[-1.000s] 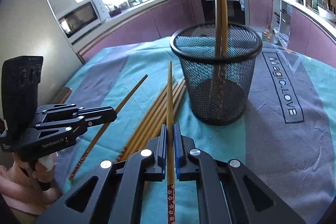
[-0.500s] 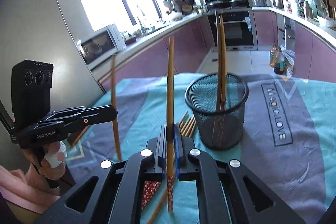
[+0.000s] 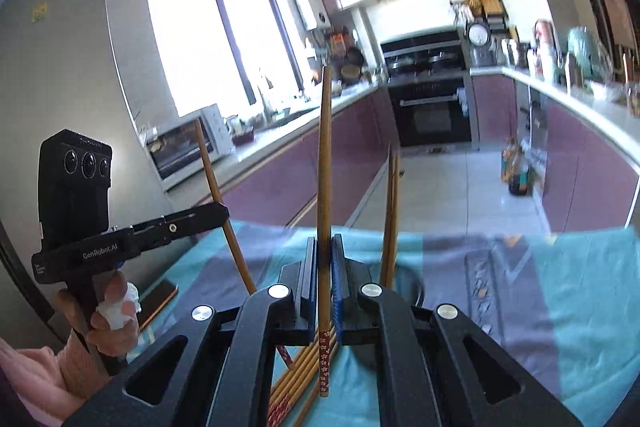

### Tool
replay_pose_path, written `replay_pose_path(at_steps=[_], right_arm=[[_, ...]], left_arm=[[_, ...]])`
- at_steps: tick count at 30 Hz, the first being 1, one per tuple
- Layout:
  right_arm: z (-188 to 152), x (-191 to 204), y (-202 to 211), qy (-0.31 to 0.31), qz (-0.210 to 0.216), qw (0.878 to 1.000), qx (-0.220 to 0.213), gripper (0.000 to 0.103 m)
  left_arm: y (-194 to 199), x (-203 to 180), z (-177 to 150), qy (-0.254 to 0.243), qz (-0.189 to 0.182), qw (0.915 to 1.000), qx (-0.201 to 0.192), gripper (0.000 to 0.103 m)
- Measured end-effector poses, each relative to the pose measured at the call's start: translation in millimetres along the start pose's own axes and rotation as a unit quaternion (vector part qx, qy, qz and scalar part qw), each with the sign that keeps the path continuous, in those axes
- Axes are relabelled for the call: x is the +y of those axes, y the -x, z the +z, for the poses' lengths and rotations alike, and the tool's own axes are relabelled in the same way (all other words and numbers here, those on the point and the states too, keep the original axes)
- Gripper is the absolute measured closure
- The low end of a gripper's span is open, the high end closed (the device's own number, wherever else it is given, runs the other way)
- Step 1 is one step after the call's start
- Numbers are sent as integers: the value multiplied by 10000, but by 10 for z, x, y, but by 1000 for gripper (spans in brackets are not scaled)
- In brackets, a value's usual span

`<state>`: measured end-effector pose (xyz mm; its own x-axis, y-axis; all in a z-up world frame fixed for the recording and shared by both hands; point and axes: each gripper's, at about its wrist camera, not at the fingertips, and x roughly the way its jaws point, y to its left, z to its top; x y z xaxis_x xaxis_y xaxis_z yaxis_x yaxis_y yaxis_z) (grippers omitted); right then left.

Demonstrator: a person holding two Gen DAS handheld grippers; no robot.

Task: Organize utensils
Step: 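Lift both chopsticks upright and drop them into the mesh cup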

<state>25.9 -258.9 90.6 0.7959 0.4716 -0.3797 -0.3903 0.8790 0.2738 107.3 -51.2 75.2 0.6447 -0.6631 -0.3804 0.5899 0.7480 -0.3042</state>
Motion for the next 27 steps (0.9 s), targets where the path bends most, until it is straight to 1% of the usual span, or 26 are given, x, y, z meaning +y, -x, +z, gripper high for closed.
replay_pose_path(at_steps=[4, 5, 8, 10, 12, 14, 18, 21, 26, 27], right_arm=[[214, -64, -48, 78, -142, 9995, -281, 97], [239, -82, -55, 66, -171, 9993, -313, 97], [280, -145, -177, 75, -305, 9991, -285, 97], [274, -197, -290, 59, -377, 9991, -178, 97], [240, -218, -393, 88, -472, 9988, -65, 97], [172, -232, -476, 78, -483, 9988, 74, 97], [59, -255, -609, 114, -530, 9978, 394, 97], [-14, -263, -647, 125, -573, 9965, 602, 97], [-107, -300, -757, 87, -666, 9927, 1001, 97], [-122, -308, -789, 71, -668, 9918, 1090, 97]], left_arm=[[-44, -123, 242, -124, -23, 9996, -239, 96], [-73, -160, 292, -191, 38, 9994, -281, 96], [-184, -228, 353, -291, 178, 9992, -218, 96], [-271, -239, 362, -323, 262, 9990, -134, 96], [-370, -259, 355, -378, 433, 9983, -50, 96], [-464, -265, 319, -397, 492, 9980, 67, 96], [-613, -264, 238, -432, 461, 9975, 313, 96], [-710, -278, 148, -529, 469, 9959, 568, 96], [-875, -180, -21, -518, 441, 9925, 1011, 96], [-896, -129, -75, -516, 458, 9923, 1025, 96]])
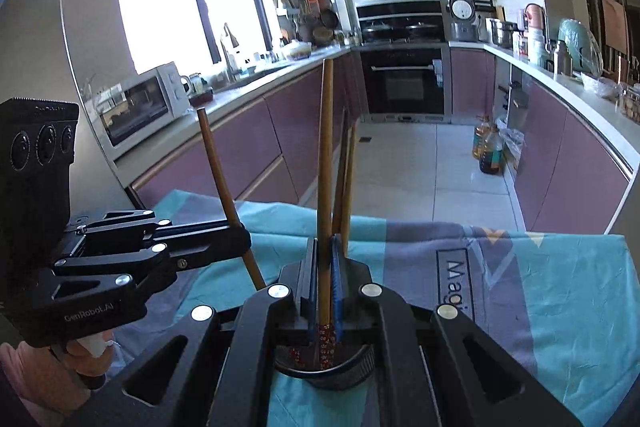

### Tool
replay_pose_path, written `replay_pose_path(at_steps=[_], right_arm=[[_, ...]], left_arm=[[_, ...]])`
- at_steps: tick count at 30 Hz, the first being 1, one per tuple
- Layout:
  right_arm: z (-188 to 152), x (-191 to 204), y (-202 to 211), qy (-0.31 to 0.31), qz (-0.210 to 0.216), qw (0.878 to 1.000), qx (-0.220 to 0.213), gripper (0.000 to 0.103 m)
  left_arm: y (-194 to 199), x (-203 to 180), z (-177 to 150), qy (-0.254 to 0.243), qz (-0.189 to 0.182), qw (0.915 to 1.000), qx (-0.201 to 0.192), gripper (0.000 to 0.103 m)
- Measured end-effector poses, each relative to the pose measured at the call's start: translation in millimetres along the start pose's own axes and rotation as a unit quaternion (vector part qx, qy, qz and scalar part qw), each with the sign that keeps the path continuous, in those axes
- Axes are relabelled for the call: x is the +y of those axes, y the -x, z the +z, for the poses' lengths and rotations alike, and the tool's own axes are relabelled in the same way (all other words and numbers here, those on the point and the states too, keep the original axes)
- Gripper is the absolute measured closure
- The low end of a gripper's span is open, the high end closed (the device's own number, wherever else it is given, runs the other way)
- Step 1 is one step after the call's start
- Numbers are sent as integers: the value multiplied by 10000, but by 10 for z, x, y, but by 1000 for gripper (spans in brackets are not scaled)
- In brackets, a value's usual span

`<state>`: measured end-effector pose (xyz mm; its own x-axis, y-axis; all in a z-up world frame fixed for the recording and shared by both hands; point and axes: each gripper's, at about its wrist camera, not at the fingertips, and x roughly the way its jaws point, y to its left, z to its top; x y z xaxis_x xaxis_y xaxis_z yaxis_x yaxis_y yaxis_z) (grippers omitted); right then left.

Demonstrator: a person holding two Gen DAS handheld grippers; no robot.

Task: Organize utensils
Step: 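Lift both chopsticks upright and drop them into the mesh cup, then move both grippers back over the remaining chopsticks and grasp one each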

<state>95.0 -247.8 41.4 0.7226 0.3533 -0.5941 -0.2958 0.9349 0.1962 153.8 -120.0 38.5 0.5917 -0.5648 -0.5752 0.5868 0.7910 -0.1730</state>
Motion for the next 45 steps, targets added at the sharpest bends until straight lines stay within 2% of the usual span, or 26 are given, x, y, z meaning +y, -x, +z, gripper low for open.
replay_pose_path(at_steps=[4, 11, 15, 18, 22, 26, 28, 32, 39, 45], right_arm=[[-16, -26, -117, -86, -60, 9998, 163, 97], [-62, -56, -194, -286, -79, 9994, 168, 95], [-96, -42, -134, -300, -34, 9995, 67, 86], [-130, -9, -49, -273, 39, 9996, -31, 82], [-184, 94, 145, -121, 165, 9995, -251, 70], [-308, 264, 378, 146, 398, 9982, -427, 59], [-381, 342, 440, 251, 466, 9977, -422, 57], [-583, 473, 426, 335, 632, 9973, -157, 57], [-952, 531, 56, 202, 665, 9957, 609, 57], [-1152, 504, -71, -30, 577, 9947, 846, 57]], left_arm=[[-102, 82, 27, 177, -75, 9998, 110, 95], [-258, 169, 13, 273, -17, 9994, 188, 93], [-212, 213, -59, 354, 62, 9993, 112, 91], [-97, 232, -125, 351, 202, 9992, -62, 86], [187, 256, -241, 322, 403, 9976, -454, 69], [460, 266, -421, 251, 633, 9951, -711, 61], [548, 255, -531, 216, 706, 9946, -724, 60], [588, 299, -772, 264, 800, 9952, -497, 59], [393, 387, -1322, 375, 914, 9949, 183, 59], [217, 427, -1612, 556, 893, 9929, 560, 59]])
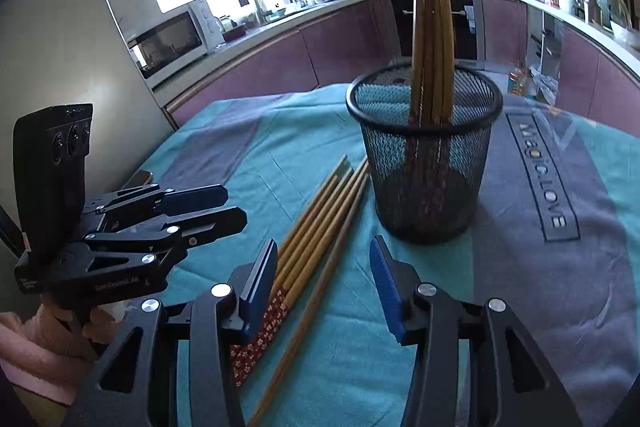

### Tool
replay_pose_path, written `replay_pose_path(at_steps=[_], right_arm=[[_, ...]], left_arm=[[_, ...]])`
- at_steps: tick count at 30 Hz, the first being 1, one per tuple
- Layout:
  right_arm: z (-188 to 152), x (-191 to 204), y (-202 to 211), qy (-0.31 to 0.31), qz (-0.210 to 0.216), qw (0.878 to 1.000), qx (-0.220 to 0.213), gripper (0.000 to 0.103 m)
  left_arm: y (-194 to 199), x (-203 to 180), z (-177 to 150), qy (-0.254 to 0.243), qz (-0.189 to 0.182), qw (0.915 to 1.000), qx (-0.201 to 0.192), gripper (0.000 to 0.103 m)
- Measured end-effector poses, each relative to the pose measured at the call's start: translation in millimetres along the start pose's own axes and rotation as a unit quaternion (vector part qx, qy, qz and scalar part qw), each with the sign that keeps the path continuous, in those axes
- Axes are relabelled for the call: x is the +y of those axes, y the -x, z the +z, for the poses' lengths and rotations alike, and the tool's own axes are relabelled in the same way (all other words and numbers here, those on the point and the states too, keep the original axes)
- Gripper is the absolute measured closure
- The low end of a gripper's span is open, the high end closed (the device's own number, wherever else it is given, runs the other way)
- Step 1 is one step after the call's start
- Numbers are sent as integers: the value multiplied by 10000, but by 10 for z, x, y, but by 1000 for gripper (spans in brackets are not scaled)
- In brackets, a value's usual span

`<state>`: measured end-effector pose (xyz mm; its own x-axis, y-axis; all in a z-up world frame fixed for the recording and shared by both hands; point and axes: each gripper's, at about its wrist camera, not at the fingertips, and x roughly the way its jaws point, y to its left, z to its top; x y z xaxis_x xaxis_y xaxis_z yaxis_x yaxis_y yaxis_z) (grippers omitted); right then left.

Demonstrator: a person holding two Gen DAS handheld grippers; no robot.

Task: Organize utensils
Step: 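Move both grippers back over the remaining chopsticks and grasp one each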

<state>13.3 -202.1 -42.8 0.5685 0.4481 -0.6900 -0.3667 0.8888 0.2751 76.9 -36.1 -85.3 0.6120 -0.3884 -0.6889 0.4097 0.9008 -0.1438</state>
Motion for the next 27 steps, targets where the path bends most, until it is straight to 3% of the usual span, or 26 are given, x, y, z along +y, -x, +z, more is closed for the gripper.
replay_pose_path(at_steps=[18, 27], right_arm=[[-139, -16, -132, -121, -82, 9997, 170, 57], [-144, 52, -214, -34, -178, 9995, 250, 57]], left_arm=[[-358, -181, -32, -37, 127, 9985, 536, 62], [-404, -173, 1, -11, 199, 9983, 549, 62]])
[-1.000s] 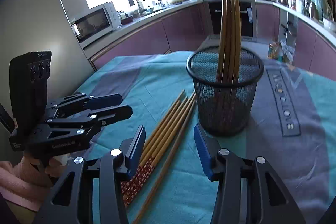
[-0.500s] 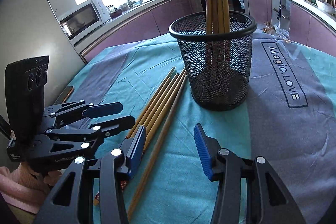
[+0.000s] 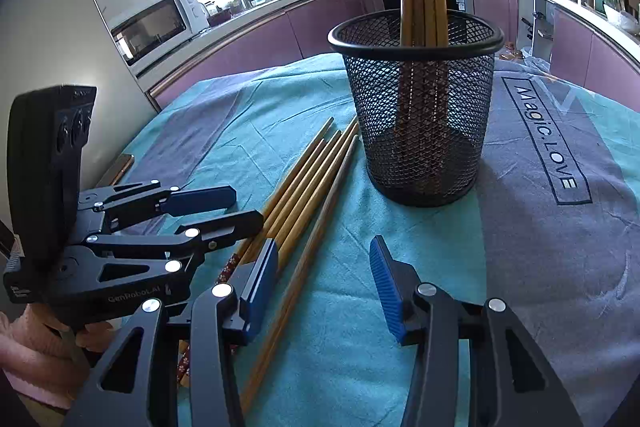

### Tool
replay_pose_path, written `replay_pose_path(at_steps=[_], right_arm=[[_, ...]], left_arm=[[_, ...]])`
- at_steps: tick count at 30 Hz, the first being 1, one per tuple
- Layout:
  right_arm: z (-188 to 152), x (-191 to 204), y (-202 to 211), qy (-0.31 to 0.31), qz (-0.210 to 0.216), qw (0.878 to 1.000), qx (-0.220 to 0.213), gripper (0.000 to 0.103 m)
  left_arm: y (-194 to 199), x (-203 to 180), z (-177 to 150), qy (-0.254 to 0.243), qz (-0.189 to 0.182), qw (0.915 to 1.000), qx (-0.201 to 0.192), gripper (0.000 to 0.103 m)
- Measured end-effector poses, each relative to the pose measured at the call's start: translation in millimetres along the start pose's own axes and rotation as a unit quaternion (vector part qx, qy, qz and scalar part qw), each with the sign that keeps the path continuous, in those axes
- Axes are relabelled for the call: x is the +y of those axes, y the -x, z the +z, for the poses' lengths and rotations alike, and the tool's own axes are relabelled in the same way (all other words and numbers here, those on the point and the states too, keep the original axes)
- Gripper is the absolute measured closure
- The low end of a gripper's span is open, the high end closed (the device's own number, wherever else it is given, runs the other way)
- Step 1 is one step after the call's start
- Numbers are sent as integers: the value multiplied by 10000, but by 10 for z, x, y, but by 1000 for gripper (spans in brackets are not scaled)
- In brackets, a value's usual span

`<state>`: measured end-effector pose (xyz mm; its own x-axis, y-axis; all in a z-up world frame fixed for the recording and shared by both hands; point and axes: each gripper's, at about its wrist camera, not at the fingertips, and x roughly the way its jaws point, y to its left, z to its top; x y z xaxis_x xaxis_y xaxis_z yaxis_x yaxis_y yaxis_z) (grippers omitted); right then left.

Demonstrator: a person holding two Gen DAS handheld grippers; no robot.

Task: Organize utensils
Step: 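Move both grippers back over the remaining chopsticks and grasp one each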

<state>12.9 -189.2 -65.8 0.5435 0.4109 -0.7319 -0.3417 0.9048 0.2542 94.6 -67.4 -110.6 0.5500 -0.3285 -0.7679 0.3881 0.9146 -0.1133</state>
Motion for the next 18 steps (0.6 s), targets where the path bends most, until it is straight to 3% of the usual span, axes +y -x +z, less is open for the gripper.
replay_pose_path(at_steps=[7, 18], right_arm=[[3, 27, -48, 68, -74, 9999, 51, 58], [44, 90, -122, 301, -394, 9986, 156, 69]], left_arm=[[-25, 19, -3, 41, 27, 10000, 9, 68], [-89, 31, 88, -32, 78, 9999, 104, 71]])
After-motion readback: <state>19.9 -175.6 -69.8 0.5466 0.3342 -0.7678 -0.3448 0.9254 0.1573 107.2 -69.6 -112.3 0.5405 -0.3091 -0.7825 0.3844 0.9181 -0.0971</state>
